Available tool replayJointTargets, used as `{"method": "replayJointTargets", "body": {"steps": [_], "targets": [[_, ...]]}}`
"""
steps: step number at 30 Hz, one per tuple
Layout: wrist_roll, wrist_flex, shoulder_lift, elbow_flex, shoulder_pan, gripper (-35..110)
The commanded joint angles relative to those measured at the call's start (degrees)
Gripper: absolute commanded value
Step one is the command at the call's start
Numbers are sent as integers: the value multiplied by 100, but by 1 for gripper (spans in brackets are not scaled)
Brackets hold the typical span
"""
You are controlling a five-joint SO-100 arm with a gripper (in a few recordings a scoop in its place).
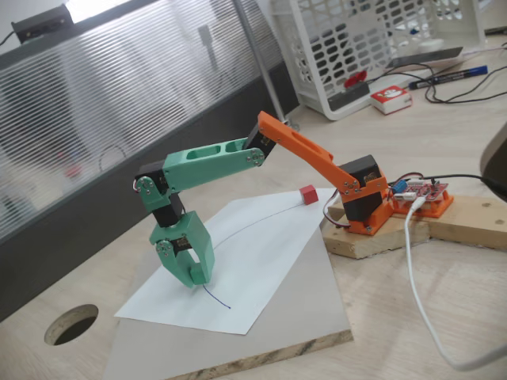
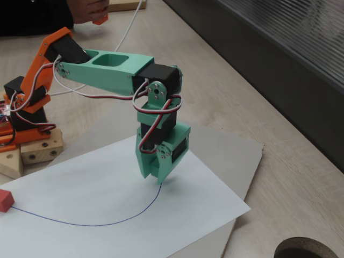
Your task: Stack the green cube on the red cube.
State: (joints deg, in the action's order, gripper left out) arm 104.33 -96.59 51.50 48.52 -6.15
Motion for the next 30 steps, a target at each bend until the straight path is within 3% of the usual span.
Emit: {"method": "replayJointTargets", "body": {"steps": [1,30], "targets": [[9,-26,343,-88,114,9],[0,0,281,-62,923,9]]}}
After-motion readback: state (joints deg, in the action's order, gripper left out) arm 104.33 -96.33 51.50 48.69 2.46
